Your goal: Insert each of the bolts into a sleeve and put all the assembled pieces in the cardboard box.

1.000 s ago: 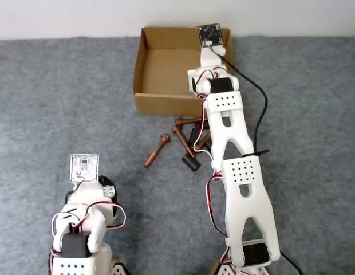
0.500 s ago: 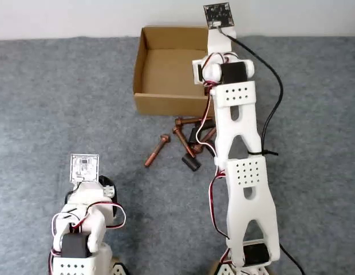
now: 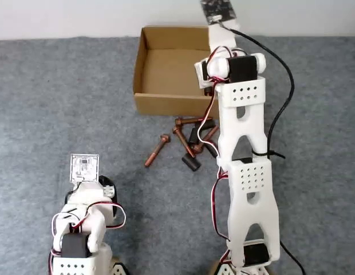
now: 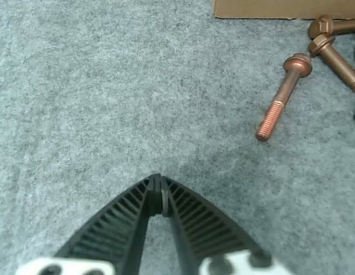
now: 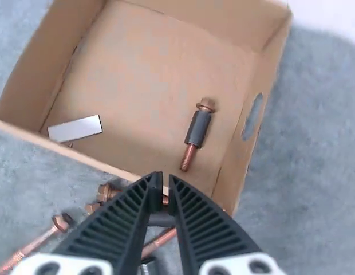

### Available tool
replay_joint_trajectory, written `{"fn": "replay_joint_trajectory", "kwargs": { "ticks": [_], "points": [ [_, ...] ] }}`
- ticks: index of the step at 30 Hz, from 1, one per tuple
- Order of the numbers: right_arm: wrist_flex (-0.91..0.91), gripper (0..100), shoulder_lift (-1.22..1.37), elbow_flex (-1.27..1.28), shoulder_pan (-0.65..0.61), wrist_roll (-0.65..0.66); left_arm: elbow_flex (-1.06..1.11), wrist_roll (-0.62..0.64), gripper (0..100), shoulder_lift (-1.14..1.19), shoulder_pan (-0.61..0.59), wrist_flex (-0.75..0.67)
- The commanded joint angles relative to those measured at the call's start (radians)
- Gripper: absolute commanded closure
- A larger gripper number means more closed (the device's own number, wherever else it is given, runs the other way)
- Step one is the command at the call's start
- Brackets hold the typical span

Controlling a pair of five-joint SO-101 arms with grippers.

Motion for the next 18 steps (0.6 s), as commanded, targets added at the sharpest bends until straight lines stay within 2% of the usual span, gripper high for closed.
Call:
{"fn": "replay_joint_trajectory", "kwargs": {
  "ticks": [1, 6, 14, 18],
  "points": [
    [0.047, 99.0, -0.082, -0.040, -0.013, 0.063, -0.005, -0.006, 100, -0.005, -0.009, -0.020],
    [0.048, 99.0, -0.125, 0.051, -0.008, 0.068, -0.005, -0.006, 100, -0.005, -0.009, -0.018],
    [0.042, 98.7, -0.470, 0.781, -0.016, 0.069, -0.005, -0.006, 100, -0.003, -0.009, -0.017],
    [0.039, 99.0, -0.541, 1.026, -0.010, 0.069, -0.005, -0.006, 100, -0.003, -0.009, -0.015]
  ]
}}
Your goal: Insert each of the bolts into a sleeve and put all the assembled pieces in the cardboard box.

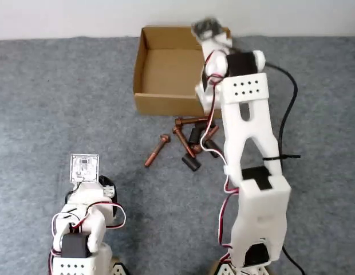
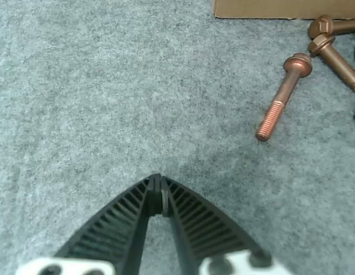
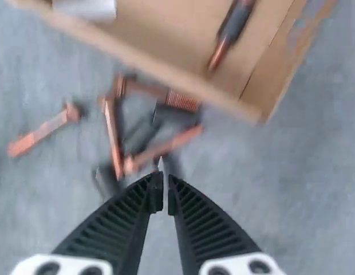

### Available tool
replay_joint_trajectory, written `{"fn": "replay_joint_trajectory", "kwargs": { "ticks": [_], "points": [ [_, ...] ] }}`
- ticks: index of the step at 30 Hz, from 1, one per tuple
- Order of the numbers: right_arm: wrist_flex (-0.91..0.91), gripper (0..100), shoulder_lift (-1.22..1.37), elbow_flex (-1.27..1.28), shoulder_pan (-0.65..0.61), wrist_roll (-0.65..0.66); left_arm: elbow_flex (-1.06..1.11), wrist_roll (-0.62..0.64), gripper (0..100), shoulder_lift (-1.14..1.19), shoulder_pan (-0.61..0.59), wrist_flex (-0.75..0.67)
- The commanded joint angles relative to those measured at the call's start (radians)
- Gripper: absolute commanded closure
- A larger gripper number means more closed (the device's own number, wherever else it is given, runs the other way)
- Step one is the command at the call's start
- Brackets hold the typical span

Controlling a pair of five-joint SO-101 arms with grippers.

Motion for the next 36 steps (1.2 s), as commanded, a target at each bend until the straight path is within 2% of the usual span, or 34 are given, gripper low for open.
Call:
{"fn": "replay_joint_trajectory", "kwargs": {
  "ticks": [1, 5, 10, 12, 23, 28, 30, 34, 36],
  "points": [
    [0.039, 99.0, -0.088, 0.187, -0.004, 0.008, -0.005, -0.006, 100, -0.003, -0.009, -0.015],
    [-0.019, 97.2, -0.064, 0.262, -0.007, 0.028, -0.005, -0.006, 100, -0.003, -0.009, -0.015],
    [-0.039, 79.1, 0.070, 0.284, -0.008, 0.124, -0.005, -0.006, 100, -0.003, -0.009, -0.015],
    [-0.054, 76.3, 0.119, 0.284, -0.008, 0.157, -0.005, -0.006, 100, -0.003, -0.009, -0.015],
    [-0.202, 79.7, 0.255, 0.284, -0.008, 0.279, -0.005, -0.006, 100, -0.003, -0.009, -0.014],
    [-0.260, 79.8, 0.337, 0.282, -0.001, 0.288, -0.005, -0.006, 100, -0.003, -0.009, -0.014],
    [-0.265, 83.1, 0.343, 0.273, -0.004, 0.288, -0.005, -0.006, 100, -0.003, -0.009, -0.014],
    [-0.255, 99.7, 0.352, 0.249, -0.007, 0.285, -0.005, -0.006, 100, -0.003, -0.009, -0.014],
    [-0.246, 97.8, 0.344, 0.247, -0.004, 0.285, -0.005, -0.006, 100, -0.003, -0.008, -0.014]
  ]
}}
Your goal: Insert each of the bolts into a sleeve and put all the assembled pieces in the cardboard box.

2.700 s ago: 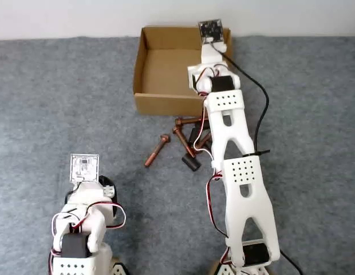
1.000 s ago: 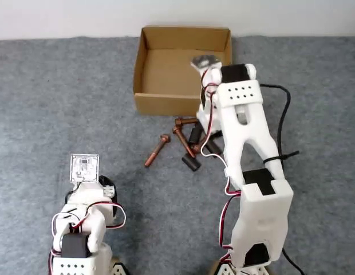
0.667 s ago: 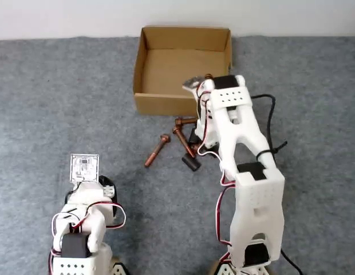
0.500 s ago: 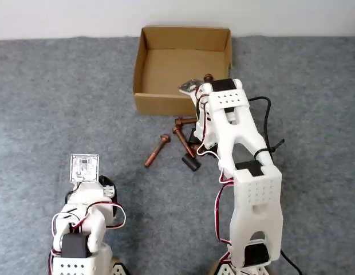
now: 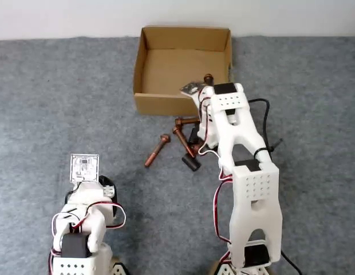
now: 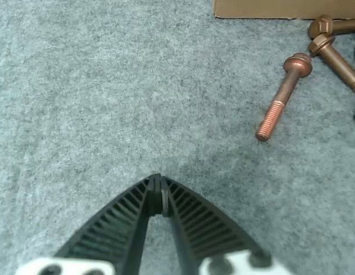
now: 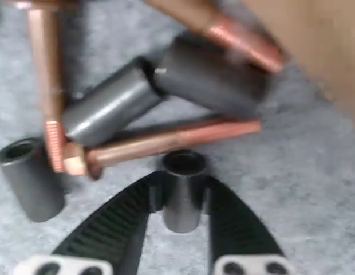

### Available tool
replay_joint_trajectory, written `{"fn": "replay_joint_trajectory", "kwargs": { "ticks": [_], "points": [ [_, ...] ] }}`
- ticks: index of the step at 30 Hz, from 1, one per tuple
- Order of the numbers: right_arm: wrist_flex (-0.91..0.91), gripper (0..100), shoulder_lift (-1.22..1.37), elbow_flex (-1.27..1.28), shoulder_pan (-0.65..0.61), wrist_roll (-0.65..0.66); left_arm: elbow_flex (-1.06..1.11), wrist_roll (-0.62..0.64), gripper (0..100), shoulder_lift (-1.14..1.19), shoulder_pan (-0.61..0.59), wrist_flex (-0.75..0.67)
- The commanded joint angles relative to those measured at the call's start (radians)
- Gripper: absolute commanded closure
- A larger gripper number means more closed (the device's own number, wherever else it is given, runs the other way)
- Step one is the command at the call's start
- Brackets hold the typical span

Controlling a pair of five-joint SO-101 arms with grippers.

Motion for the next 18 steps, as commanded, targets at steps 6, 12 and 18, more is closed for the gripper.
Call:
{"fn": "replay_joint_trajectory", "kwargs": {
  "ticks": [6, 12, 18],
  "points": [
    [0.079, 99.0, -0.027, -0.046, -0.021, -0.005, -0.005, -0.006, 100, -0.003, -0.008, -0.020],
    [0.219, 99.0, -0.159, -0.087, -0.022, -0.084, -0.005, -0.014, 100, -0.005, 0.002, -0.094],
    [0.294, 99.0, -0.395, -0.029, -0.035, -0.181, -0.005, -0.135, 100, -0.008, -0.017, -0.054]
  ]
}}
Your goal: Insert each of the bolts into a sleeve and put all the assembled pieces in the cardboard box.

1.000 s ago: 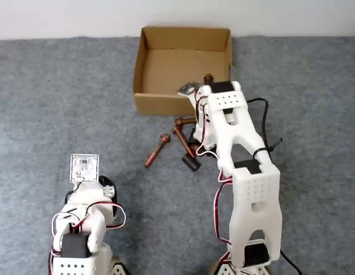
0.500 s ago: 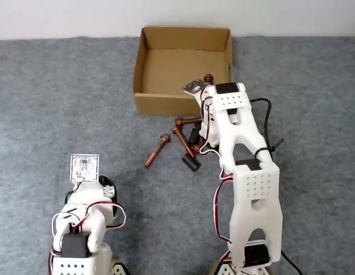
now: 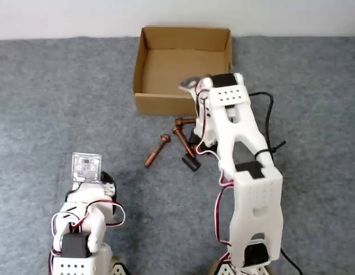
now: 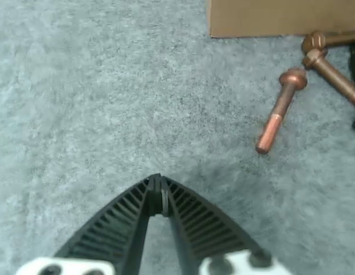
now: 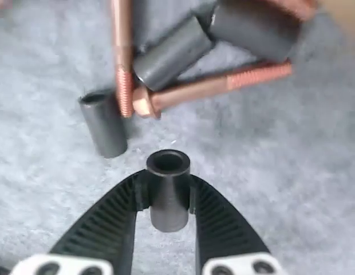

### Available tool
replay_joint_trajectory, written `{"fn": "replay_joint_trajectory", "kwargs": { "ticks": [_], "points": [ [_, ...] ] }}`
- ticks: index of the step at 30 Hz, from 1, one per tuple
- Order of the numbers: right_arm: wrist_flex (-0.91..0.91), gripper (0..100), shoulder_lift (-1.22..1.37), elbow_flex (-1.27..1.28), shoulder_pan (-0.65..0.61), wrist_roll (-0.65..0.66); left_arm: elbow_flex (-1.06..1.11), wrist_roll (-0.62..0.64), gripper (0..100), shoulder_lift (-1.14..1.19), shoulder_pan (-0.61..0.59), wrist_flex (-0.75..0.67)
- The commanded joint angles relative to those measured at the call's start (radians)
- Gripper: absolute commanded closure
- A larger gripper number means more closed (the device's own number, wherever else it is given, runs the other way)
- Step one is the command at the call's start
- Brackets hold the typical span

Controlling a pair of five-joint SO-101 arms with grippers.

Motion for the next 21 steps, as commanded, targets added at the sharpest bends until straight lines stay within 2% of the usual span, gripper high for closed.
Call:
{"fn": "replay_joint_trajectory", "kwargs": {
  "ticks": [1, 8, 12, 18, 21],
  "points": [
    [0.044, 99.0, -0.234, 0.029, -0.004, -0.118, -0.005, -0.044, 100, -0.008, -0.031, 0.003],
    [0.042, 99.0, -0.576, 0.186, -0.001, -0.296, -0.061, -0.040, 100, -0.006, -0.046, -0.020],
    [0.041, 99.0, -0.757, 0.316, 0.019, -0.313, -0.134, -0.040, 100, -0.002, -0.046, -0.017],
    [0.039, 99.0, -0.980, 0.514, 0.093, -0.321, -0.239, -0.044, 100, 0.000, -0.038, 0.072],
    [0.039, 99.1, -1.098, 0.578, 0.156, -0.390, -0.305, -0.046, 100, 0.009, -0.037, 0.089]
  ]
}}
